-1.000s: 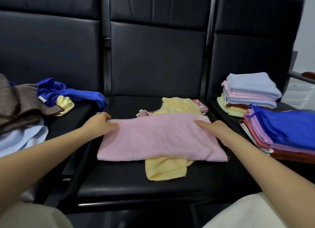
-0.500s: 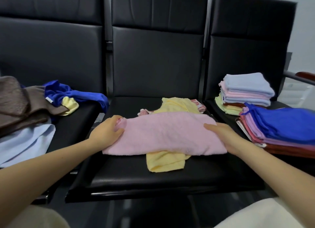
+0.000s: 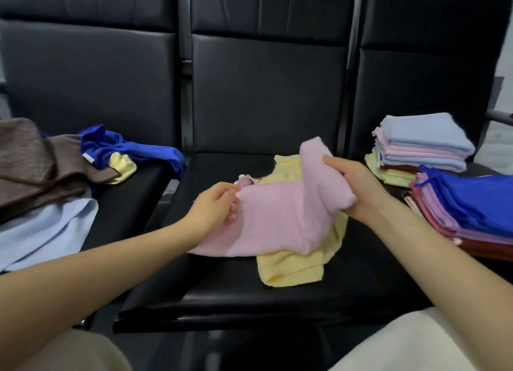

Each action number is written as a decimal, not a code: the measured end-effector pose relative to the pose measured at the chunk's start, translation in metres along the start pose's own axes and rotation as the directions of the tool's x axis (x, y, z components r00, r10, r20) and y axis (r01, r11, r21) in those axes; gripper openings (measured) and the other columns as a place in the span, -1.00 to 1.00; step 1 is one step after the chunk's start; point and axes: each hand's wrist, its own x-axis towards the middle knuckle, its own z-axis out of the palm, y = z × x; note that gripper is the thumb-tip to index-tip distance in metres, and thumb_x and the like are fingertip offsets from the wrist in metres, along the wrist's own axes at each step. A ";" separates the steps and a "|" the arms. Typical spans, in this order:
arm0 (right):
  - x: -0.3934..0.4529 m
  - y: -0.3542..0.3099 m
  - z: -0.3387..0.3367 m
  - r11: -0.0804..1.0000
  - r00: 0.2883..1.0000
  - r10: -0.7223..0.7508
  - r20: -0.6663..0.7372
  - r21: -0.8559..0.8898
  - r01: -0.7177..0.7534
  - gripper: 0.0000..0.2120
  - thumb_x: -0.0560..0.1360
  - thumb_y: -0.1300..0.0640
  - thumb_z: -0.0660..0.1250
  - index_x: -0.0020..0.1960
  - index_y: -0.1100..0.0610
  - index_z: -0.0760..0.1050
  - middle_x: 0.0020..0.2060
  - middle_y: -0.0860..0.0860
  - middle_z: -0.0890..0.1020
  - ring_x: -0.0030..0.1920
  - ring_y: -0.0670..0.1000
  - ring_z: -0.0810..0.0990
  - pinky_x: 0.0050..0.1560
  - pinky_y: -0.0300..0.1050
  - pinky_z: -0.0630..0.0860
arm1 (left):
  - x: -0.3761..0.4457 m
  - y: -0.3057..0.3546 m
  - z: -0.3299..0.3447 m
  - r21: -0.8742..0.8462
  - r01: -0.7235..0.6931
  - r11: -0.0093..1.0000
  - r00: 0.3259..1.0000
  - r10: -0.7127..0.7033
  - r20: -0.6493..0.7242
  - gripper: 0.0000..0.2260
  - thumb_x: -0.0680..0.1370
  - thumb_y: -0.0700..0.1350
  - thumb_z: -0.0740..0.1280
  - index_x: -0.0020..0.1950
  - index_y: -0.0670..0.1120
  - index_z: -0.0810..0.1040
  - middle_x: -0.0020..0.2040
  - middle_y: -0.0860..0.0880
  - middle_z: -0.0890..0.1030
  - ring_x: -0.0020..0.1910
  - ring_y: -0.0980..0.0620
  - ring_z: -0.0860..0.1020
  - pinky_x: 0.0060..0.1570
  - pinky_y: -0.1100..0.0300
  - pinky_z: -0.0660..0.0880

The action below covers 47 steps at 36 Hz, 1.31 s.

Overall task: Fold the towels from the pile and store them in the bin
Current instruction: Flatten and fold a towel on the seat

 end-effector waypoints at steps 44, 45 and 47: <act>0.035 0.076 0.044 0.598 0.990 0.083 0.115 -0.800 0.043 -0.59 0.46 -0.22 0.39 -0.06 0.16 0.56 -0.20 0.03 0.65 -0.22 -0.02 0.60 -0.26 -0.20 0.50 | 0.003 -0.003 -0.040 0.362 0.293 0.885 0.954 -0.298 -0.042 -0.86 0.57 0.00 0.30 -0.04 -0.06 0.52 -0.10 0.01 0.56 -0.16 0.07 0.52 -0.27 0.24 0.39; 0.033 0.076 0.047 0.617 0.989 0.099 0.114 -0.787 0.029 -0.61 0.46 -0.19 0.40 -0.02 0.15 0.55 -0.16 0.03 0.65 -0.19 -0.02 0.61 -0.25 -0.20 0.51 | 0.003 0.000 -0.037 0.282 0.322 0.904 0.944 -0.327 -0.030 -0.87 0.57 -0.02 0.31 0.00 -0.06 0.54 -0.11 0.03 0.55 -0.15 0.08 0.53 -0.25 0.26 0.40; 0.028 0.073 0.052 0.695 0.983 0.143 0.116 -0.719 -0.016 -0.75 0.48 -0.10 0.41 -0.06 0.08 0.52 -0.17 -0.02 0.62 -0.18 -0.05 0.58 -0.30 -0.23 0.48 | -0.001 0.005 -0.032 0.242 0.338 0.909 0.938 -0.347 -0.008 -0.88 0.59 -0.04 0.29 0.09 -0.03 0.51 -0.10 0.05 0.52 -0.04 0.03 0.51 -0.06 0.23 0.38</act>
